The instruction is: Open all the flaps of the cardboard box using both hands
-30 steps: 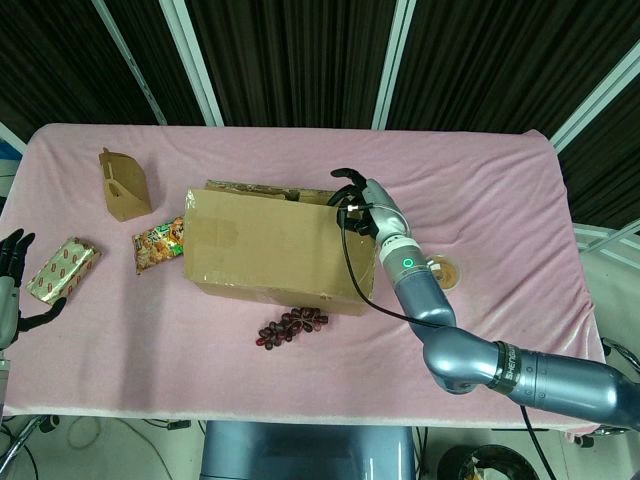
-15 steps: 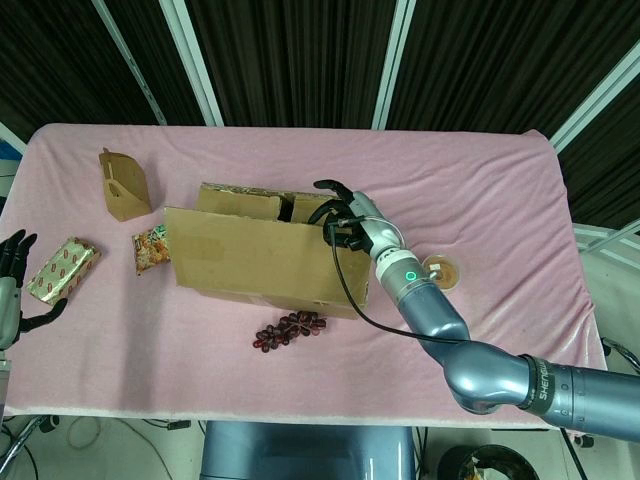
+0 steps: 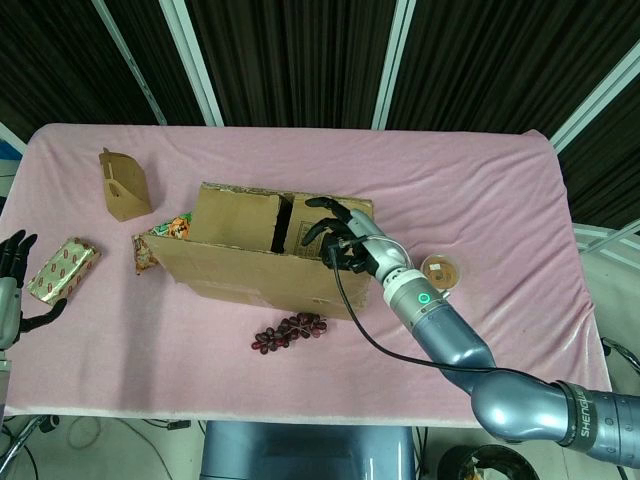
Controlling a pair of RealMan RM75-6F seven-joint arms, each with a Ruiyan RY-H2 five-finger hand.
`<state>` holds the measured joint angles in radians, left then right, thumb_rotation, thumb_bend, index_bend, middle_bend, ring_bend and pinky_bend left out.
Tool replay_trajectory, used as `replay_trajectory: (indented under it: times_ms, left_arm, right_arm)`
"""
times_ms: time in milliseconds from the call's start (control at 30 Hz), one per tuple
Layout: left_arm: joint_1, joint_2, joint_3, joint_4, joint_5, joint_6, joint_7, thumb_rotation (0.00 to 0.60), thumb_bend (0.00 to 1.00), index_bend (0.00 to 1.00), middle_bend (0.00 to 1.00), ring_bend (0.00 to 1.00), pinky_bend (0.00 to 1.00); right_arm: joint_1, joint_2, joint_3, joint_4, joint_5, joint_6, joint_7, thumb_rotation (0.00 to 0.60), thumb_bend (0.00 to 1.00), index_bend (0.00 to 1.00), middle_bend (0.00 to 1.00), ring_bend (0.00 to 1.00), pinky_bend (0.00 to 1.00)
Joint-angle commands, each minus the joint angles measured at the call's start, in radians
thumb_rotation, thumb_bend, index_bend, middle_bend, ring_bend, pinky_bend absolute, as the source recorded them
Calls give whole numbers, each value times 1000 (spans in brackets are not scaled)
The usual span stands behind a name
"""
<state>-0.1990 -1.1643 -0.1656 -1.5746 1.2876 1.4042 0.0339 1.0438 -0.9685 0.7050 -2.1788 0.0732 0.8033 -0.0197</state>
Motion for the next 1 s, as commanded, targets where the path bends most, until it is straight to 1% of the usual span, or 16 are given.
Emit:
replay_trajectory:
  times_ms: [33, 167, 367, 567, 667, 700, 733, 767, 800, 833, 900, 933, 1000]
  left_arm:
    - [0, -2, -1, 2, 3, 4, 1, 600, 187, 0, 0, 0, 0]
    - [2, -9, -5, 14, 17, 24, 1, 600, 187, 0, 0, 0, 0]
    - [2, -11, -5, 19, 17, 23, 3, 600, 187, 0, 0, 0, 0]
    - [2, -10, -5, 20, 20, 25, 9, 600, 187, 0, 0, 0, 0]
    - [-1, -7, -7, 18, 23, 25, 14, 600, 187, 0, 0, 0, 0]
    - [-2, -5, -7, 17, 25, 25, 16, 600, 187, 0, 0, 0, 0]
    - [-5, -1, -8, 14, 29, 23, 19, 600, 187, 0, 0, 0, 0]
    - [-7, 4, -8, 10, 33, 21, 20, 600, 187, 0, 0, 0, 0]
    - [-11, 9, -8, 6, 40, 19, 23, 600, 187, 0, 0, 0, 0]
    - [-15, 15, -8, 1, 46, 15, 25, 600, 187, 0, 0, 0, 0]
    - [-24, 29, -7, -11, 54, 4, 34, 600, 187, 0, 0, 0, 0]
    - [-35, 42, -8, -23, 60, -11, 46, 600, 187, 0, 0, 0, 0]
    - [-53, 63, -11, -46, 62, -36, 63, 600, 187, 0, 0, 0, 0]
  right_arm:
    - [-13, 37, -14, -37, 0, -26, 24, 600, 819, 144, 407, 501, 560]
    - [-30, 85, -24, -100, -30, -49, 45, 600, 820, 137, 406, 501, 560]
    - [-47, 130, -39, -166, -73, -80, 77, 600, 819, 133, 406, 501, 561]
    - [-71, 159, -74, -177, -123, -140, 105, 600, 817, 130, 404, 499, 560]
    - [-111, 171, -93, -177, -195, -161, 117, 600, 808, 123, 385, 483, 556]
    - [-131, 171, -100, -177, -235, -156, 118, 600, 793, 121, 378, 477, 551]
    - [-160, 168, -112, -177, -299, -136, 113, 600, 753, 116, 369, 470, 540]
    - [-184, 164, -129, -177, -361, -102, 96, 600, 697, 115, 362, 464, 524]
    - [-211, 153, -148, -177, -426, -63, 79, 600, 666, 114, 359, 461, 513]
    - [-239, 141, -168, -177, -492, -19, 63, 600, 614, 109, 351, 454, 489]
    - [-299, 112, -214, -177, -625, 78, 31, 600, 548, 95, 322, 424, 426]
    - [-345, 95, -254, -172, -717, 155, -1, 600, 530, 88, 301, 401, 399]
    - [-406, 63, -311, -141, -848, 245, -32, 600, 488, 63, 236, 316, 330]
